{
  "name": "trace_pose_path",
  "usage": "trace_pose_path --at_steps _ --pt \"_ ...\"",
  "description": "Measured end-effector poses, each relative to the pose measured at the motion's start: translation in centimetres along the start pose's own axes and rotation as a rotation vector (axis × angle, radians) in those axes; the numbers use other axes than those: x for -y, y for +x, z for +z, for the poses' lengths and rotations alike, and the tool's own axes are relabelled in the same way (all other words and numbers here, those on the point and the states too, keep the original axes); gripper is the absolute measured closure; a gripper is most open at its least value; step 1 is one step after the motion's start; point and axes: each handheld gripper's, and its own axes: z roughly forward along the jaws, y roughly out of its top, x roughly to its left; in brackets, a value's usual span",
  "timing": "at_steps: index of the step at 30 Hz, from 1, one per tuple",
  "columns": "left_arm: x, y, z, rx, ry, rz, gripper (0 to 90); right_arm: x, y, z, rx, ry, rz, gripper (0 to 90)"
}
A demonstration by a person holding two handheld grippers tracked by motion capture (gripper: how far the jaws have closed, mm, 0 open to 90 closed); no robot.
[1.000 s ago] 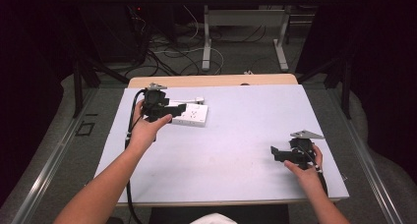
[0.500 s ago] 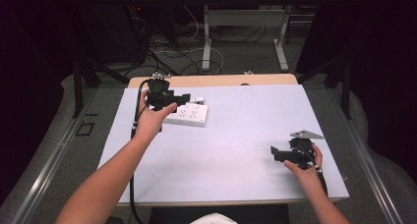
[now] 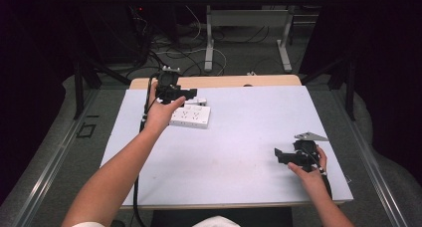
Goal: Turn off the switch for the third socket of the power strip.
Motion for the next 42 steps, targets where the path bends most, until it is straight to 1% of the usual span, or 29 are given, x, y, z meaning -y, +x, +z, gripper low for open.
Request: trace_pose_path --at_steps 6,10,11,12,15,21,22,23,24,27,28,30,31,33,34,36,38,40,41,42 --pt "-0.7 -0.2 0.7 -0.009 0.006 -0.012 31.1 0.0 0.0 0.0 0.002 0.001 -0.001 4.0" --pt "-1.1 -0.2 1.3 -0.013 0.022 -0.01 31.2 0.1 -0.1 0.0 0.005 0.0 -0.001 4.0" --pt "-1.2 -0.3 1.5 -0.014 0.032 -0.024 31.2 0.1 -0.1 0.0 0.005 0.0 -0.001 4.0" --pt "-1.3 -0.3 1.6 -0.018 0.037 -0.03 34.6 0.1 -0.1 0.0 0.004 0.002 -0.002 4.0" --pt "-1.5 -0.4 2.2 -0.023 0.049 -0.048 36.7 0.1 -0.1 0.1 0.003 0.002 0.002 4.0" --pt "-1.8 -0.6 3.3 -0.027 0.076 -0.045 42.8 0.1 0.0 0.1 -0.001 0.005 0.003 4.0" --pt "-1.8 -0.7 3.5 -0.029 0.086 -0.054 44.0 0.1 0.0 0.1 -0.002 0.006 0.005 4.0" --pt "-1.9 -0.7 3.7 -0.03 0.094 -0.045 44.9 0.1 0.0 0.1 -0.002 0.006 0.005 4.0" --pt "-1.9 -0.8 3.9 -0.028 0.097 -0.046 45.5 0.1 0.0 0.1 -0.002 0.005 0.005 4.0" --pt "-2.1 -0.9 4.4 -0.032 0.114 -0.059 50.5 0.1 0.0 0.1 -0.004 0.007 0.005 4.0" --pt "-2.1 -0.8 4.5 -0.03 0.113 -0.051 50.5 0.1 0.0 0.1 -0.004 0.007 0.005 4.0" --pt "-2.2 -0.8 4.8 -0.033 0.127 -0.06 53.5 0.1 0.0 0.1 -0.005 0.007 0.006 4.0" --pt "-2.2 -0.8 5.0 -0.032 0.126 -0.064 55.0 0.1 0.0 0.1 -0.005 0.007 0.006 4.0" --pt "-2.3 -0.8 5.2 -0.036 0.139 -0.068 57.8 0.1 0.0 0.1 -0.006 0.007 0.007 4.0" --pt "-2.3 -0.7 5.3 -0.036 0.135 -0.074 59.3 0.1 0.0 0.1 -0.006 0.008 0.007 4.0" --pt "-2.3 -0.6 5.6 -0.04 0.144 -0.085 62.1 0.1 0.0 0.1 -0.007 0.008 0.006 4.0" --pt "-2.3 -0.5 5.9 -0.04 0.153 -0.084 64.5 0.1 0.0 0.1 -0.009 0.006 0.003 4.0" --pt "-2.2 -0.4 6.3 -0.05 0.159 -0.091 66.4 0.1 0.0 0.2 -0.009 0.007 0.004 4.0" --pt "-2.1 -0.3 6.5 -0.048 0.165 -0.088 67.6 0.1 0.0 0.2 -0.009 0.006 0.003 4.0" --pt "-2.1 -0.2 6.6 -0.058 0.167 -0.089 68.4 0.1 0.0 0.2 -0.008 0.006 0.004 4.0"
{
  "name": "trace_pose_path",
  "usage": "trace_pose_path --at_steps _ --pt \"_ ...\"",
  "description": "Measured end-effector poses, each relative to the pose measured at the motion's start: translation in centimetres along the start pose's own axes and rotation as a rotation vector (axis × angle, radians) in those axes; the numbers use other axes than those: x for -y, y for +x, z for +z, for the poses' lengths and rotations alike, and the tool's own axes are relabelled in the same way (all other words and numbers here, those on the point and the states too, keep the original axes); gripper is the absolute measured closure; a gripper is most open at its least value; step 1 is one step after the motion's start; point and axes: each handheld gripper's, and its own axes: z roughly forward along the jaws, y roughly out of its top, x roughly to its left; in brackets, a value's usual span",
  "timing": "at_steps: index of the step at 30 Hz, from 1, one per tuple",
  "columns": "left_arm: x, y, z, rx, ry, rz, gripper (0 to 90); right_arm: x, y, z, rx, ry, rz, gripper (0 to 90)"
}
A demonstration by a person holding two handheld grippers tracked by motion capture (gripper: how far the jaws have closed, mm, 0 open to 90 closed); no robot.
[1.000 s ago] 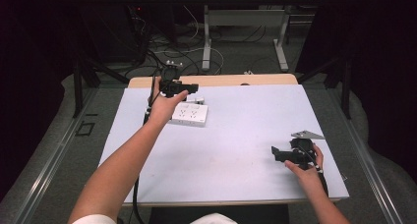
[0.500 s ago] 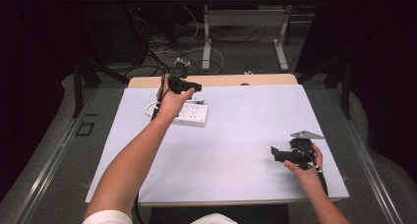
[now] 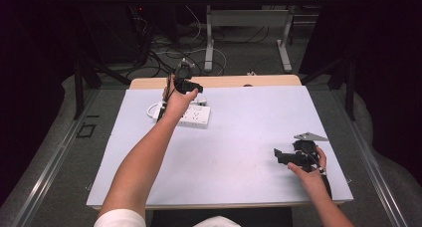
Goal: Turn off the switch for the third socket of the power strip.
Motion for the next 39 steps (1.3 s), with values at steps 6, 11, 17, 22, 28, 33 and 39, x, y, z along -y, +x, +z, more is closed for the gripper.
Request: trace_pose_path --at_steps 6,11,17,22,28,33,39 --pt "0.0 0.6 1.0 -0.007 0.017 -0.029 74.7 0.0 0.0 0.0 0.0 -0.001 0.0 4.0" --pt "0.0 0.9 1.6 0.0 0.023 -0.058 78.1 0.0 0.0 0.1 -0.003 0.002 0.004 4.0" --pt "-0.1 1.3 2.5 0.003 0.011 -0.081 80.2 0.0 0.0 0.2 -0.008 0.006 0.003 4.0" --pt "0.1 1.6 3.3 -0.005 0.035 -0.088 83.7 0.0 0.1 0.3 -0.012 0.009 0.002 4.0" --pt "0.4 1.7 4.3 -0.004 0.058 -0.106 85.9 0.0 0.0 0.4 -0.012 0.011 -0.001 4.0" --pt "0.6 1.6 5.1 -0.004 0.081 -0.102 87.6 0.0 0.0 0.4 -0.014 0.01 -0.001 4.0" --pt "1.1 1.5 6.1 -0.005 0.105 -0.108 89.1 0.0 0.0 0.4 -0.018 0.012 -0.001 4.0"
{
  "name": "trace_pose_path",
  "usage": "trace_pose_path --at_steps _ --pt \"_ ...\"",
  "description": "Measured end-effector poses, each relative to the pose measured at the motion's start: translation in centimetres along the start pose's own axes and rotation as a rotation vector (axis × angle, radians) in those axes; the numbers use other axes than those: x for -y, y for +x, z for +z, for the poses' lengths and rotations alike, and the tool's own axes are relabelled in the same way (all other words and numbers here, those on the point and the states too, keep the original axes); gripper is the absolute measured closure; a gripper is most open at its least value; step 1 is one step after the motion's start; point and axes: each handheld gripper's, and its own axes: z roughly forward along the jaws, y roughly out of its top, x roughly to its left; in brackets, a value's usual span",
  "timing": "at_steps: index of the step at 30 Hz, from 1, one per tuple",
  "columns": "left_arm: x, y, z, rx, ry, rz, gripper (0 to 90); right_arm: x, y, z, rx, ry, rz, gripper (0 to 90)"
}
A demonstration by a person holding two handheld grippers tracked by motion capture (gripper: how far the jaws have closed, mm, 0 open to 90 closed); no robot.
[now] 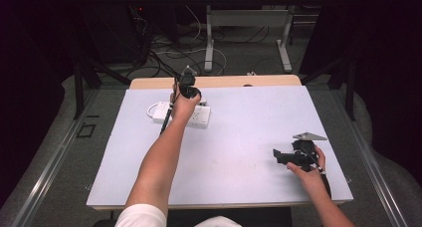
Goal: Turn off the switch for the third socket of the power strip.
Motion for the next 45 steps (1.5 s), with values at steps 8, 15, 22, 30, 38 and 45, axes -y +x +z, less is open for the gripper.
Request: trace_pose_path --at_steps 8,15,22,30,38,45 --pt "0.3 -0.1 1.0 -0.014 0.038 0.008 89.9 0.0 0.0 0.0 -0.004 0.002 0.0 4.0" --pt "0.5 -0.1 1.6 -0.027 0.051 0.009 90.0 0.0 0.0 0.0 -0.004 0.004 0.0 4.1" --pt "0.8 0.0 2.1 -0.027 0.076 0.013 90.0 0.1 -0.1 -0.1 -0.002 0.004 0.004 4.1" --pt "0.9 -0.1 2.5 -0.041 0.086 0.013 90.0 0.1 0.0 0.0 -0.006 0.005 0.005 4.2" --pt "1.3 0.1 2.7 -0.034 0.068 -0.001 90.0 0.2 -0.1 0.0 -0.007 0.007 0.007 4.3" --pt "1.4 0.3 2.7 -0.02 0.056 -0.014 90.0 0.1 -0.1 0.0 -0.006 0.006 0.004 4.3"
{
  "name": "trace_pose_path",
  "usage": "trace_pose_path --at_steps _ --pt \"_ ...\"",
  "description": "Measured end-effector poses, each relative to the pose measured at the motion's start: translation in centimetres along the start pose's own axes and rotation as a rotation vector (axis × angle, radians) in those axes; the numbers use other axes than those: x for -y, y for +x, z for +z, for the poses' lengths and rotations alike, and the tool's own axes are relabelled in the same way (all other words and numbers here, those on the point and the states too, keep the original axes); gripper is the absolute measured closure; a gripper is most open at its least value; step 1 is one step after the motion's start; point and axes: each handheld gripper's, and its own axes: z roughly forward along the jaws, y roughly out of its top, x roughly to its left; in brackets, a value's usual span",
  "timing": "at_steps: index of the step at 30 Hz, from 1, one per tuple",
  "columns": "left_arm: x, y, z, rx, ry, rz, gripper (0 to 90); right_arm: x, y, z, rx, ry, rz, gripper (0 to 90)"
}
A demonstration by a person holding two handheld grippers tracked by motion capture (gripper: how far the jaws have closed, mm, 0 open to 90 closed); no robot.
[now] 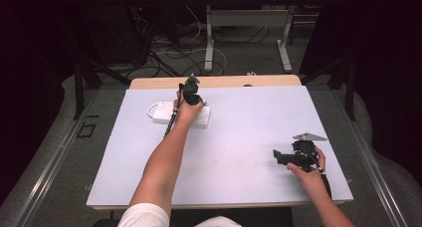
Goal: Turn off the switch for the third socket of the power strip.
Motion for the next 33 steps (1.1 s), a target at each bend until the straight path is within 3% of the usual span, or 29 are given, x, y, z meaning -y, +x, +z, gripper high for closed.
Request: trace_pose_path --at_steps 11,22,30,33 --pt "0.22 0.36 0.08 0.019 0.013 0.01 90.0 0.0 0.04 -0.04 0.0 0.002 0.002 4.4" --pt "0.23 0.17 0.14 0.009 0.002 0.008 90.0 -0.02 0.0 -0.05 -0.001 0.0 -0.002 4.4" --pt "0.24 -0.17 0.12 -0.021 0.003 0.041 90.0 -0.01 -0.01 0.02 -0.003 0.002 -0.001 4.4" --pt "0.27 -0.21 0.12 -0.019 0.002 0.036 89.6 -0.01 0.01 0.02 -0.002 0.001 -0.003 4.4"
